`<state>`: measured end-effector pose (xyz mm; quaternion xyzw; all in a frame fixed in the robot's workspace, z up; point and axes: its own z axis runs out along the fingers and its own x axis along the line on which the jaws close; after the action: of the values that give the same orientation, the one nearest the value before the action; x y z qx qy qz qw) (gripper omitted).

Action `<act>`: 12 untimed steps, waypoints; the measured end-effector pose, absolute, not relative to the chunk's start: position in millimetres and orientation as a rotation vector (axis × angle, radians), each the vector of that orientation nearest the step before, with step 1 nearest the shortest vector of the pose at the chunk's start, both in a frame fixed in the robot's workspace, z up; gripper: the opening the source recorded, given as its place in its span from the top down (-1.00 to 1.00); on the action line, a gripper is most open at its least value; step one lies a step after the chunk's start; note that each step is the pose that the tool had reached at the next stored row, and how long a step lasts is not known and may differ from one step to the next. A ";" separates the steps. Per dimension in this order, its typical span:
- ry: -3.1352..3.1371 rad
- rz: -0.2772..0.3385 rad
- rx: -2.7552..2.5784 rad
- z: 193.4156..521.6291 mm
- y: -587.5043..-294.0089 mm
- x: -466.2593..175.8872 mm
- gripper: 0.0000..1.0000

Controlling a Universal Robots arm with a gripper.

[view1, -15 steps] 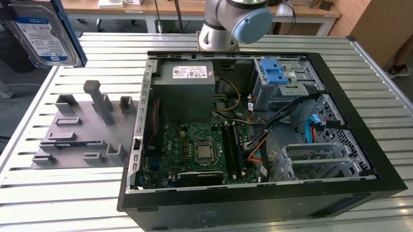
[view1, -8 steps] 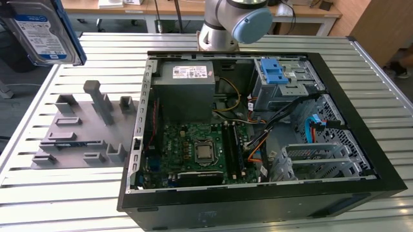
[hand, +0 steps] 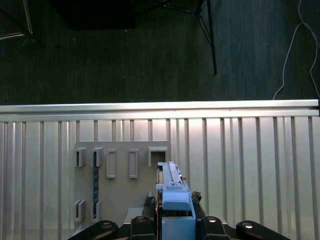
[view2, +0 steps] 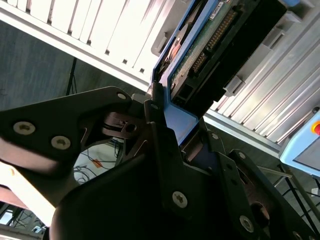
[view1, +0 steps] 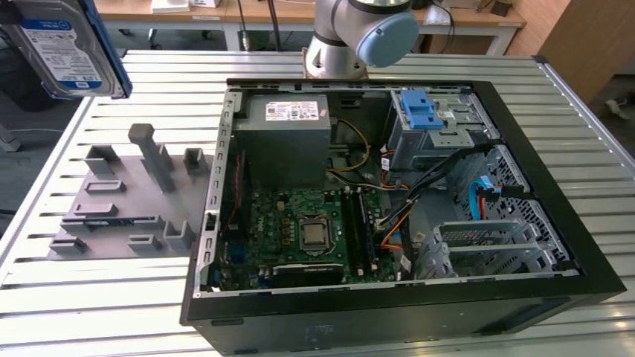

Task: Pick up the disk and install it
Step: 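Pick up the disk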

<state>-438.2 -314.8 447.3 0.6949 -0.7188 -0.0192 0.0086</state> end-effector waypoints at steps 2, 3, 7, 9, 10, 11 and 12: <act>-2.246 -0.060 2.171 448.3 -314.6 -438.2 0.27; -2.246 -0.060 2.171 448.7 -314.5 -438.2 0.27; -2.246 -0.060 2.171 450.8 -314.2 -438.2 0.27; -2.246 -0.060 2.171 452.1 -314.1 -438.2 0.27; -2.246 -0.060 2.171 452.7 -314.1 -438.2 0.27; -2.246 -0.060 2.171 453.4 -314.1 -438.2 0.27; -2.246 -0.060 2.171 454.1 -314.0 -438.2 0.27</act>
<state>-438.2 -314.0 454.1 0.6949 -0.7188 -0.0192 0.0086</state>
